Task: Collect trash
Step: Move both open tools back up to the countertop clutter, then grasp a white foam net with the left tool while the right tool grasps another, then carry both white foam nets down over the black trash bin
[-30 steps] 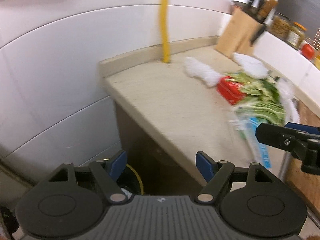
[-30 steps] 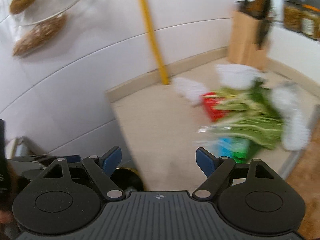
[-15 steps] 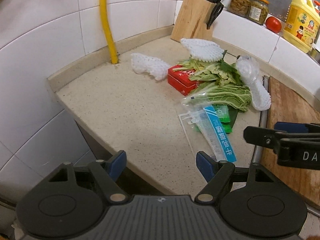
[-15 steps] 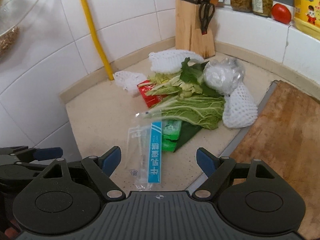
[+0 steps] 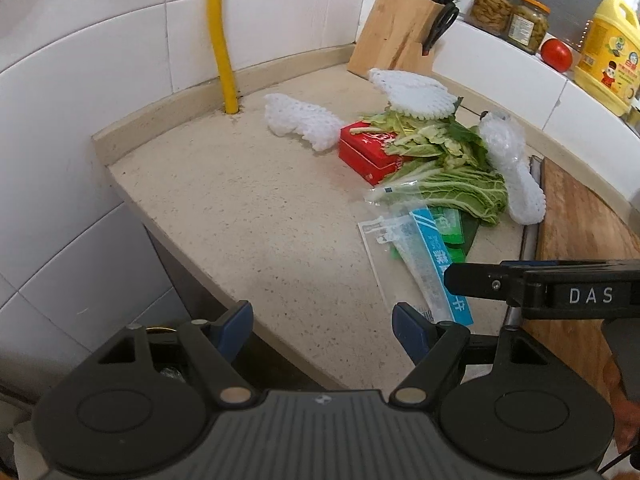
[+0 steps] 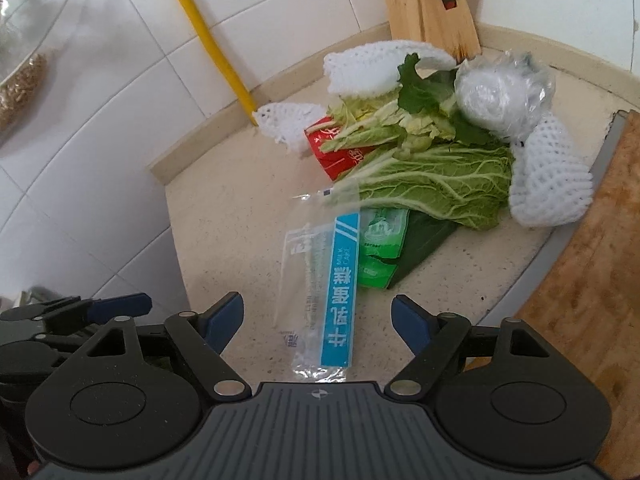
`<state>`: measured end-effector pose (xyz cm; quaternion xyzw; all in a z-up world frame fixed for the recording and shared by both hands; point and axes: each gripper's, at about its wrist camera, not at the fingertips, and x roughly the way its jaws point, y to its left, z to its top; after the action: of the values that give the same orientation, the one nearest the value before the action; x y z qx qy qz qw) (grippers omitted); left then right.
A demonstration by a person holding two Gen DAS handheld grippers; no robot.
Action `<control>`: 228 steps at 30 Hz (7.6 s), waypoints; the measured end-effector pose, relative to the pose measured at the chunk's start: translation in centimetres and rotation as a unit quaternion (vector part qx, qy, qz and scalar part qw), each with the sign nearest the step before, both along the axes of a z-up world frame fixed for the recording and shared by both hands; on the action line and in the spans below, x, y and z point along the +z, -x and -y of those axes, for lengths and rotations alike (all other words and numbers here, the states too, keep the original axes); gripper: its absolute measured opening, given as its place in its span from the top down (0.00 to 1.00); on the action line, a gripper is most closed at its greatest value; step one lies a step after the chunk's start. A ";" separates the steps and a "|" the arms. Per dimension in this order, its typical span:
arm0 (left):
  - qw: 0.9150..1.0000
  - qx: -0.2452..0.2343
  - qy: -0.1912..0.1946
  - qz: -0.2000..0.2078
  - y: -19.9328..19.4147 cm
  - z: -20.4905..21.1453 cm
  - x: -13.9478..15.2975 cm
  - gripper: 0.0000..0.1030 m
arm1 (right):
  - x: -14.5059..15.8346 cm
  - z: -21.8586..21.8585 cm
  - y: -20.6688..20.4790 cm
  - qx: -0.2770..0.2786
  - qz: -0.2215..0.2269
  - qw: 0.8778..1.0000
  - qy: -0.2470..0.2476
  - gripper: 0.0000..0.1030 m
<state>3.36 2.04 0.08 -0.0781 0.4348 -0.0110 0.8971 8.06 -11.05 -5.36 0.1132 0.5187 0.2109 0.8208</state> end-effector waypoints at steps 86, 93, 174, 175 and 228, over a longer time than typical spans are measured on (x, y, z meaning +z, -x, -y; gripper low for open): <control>0.999 0.046 -0.008 0.004 -17.6 -5.3 -2.8 0.41 | 1.3 -6.6 -14.9 0.134 0.191 0.962 0.144 0.10; 0.999 0.041 0.018 0.002 -17.6 -4.6 -3.3 0.66 | -1.1 -7.1 -15.5 0.146 0.128 0.971 0.140 0.53; 0.968 0.242 -0.046 0.046 9.0 -16.9 2.5 0.77 | 5.2 -21.2 0.4 0.226 0.118 0.967 0.011 0.74; 0.968 0.243 -0.047 0.044 9.3 -16.9 2.3 0.77 | 5.1 -21.3 0.5 0.226 0.116 0.967 0.012 0.74; 0.975 0.216 -0.038 -0.030 9.0 -18.8 -5.0 0.77 | -1.5 -26.3 2.5 0.230 0.013 0.972 0.054 0.74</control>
<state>-5.67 20.84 -4.97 -0.1367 0.4343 0.2016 0.8672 5.55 15.24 -6.88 -0.0559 0.5310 0.3670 0.7617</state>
